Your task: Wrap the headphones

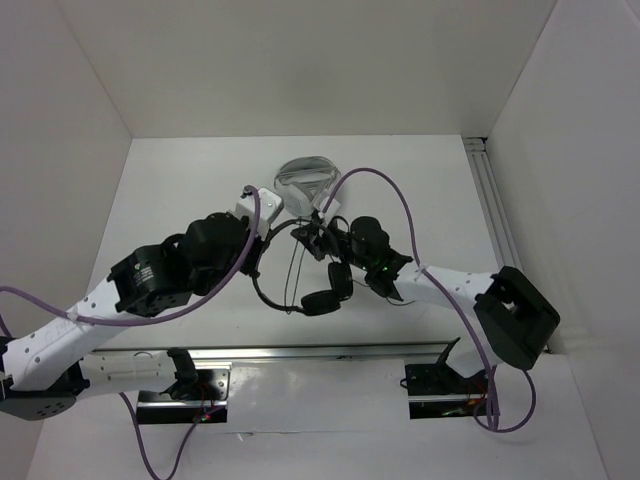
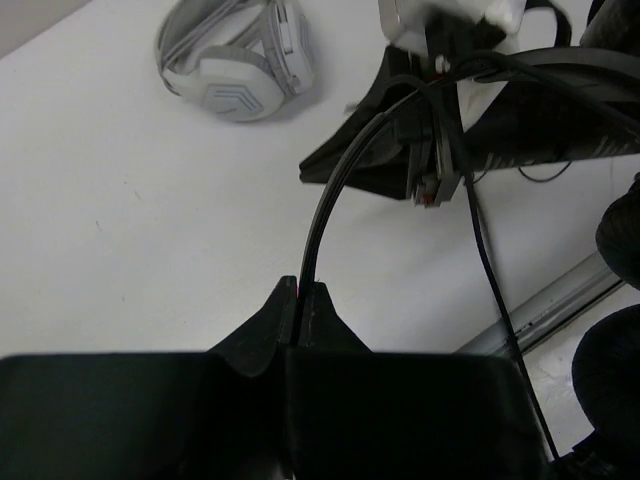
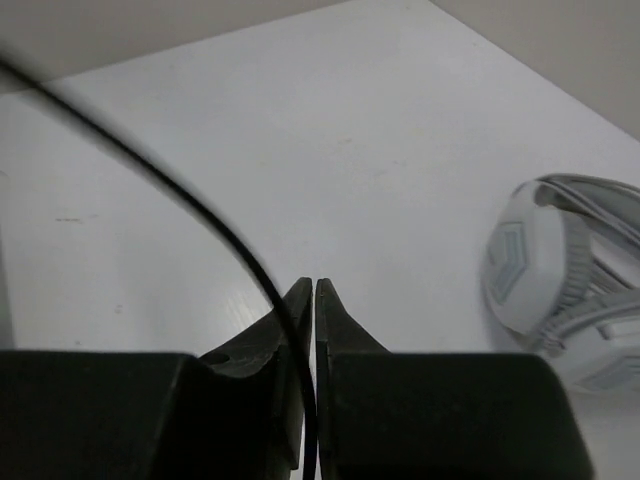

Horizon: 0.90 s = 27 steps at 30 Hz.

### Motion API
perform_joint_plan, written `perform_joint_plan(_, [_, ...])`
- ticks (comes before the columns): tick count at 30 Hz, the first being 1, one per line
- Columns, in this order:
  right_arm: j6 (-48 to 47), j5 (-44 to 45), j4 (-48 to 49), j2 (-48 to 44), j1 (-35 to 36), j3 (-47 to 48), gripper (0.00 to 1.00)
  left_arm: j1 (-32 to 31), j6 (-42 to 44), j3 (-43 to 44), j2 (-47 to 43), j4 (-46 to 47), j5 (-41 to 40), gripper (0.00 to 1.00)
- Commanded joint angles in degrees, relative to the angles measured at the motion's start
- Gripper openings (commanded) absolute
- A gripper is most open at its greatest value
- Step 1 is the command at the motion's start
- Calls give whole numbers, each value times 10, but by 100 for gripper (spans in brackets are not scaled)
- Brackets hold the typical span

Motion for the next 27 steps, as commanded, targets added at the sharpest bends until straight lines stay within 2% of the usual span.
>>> perform_joint_plan(1, [75,-77,143,39,0,-10,14,-3,-25,45,-14,52,-48,0])
perform_joint_plan(6, [127,-132,228,92,0,-21,23,-3,-45,82,-1,38,-91,0])
perform_joint_plan(13, [160,-144,282,139,5,-42,23,-3,-107,158,48,-1,-207,0])
perform_joint_plan(17, [186,-161,328,161,5,-63,17,9,-127,196,83,-7,-255,0])
perform_joint_plan(24, [210,-167,376,173,11,-118,17,89,-90,252,140,13,-190,0])
perform_joint_plan(27, [210,-167,386,168,18,-148,9,146,-74,270,164,26,-152,0])
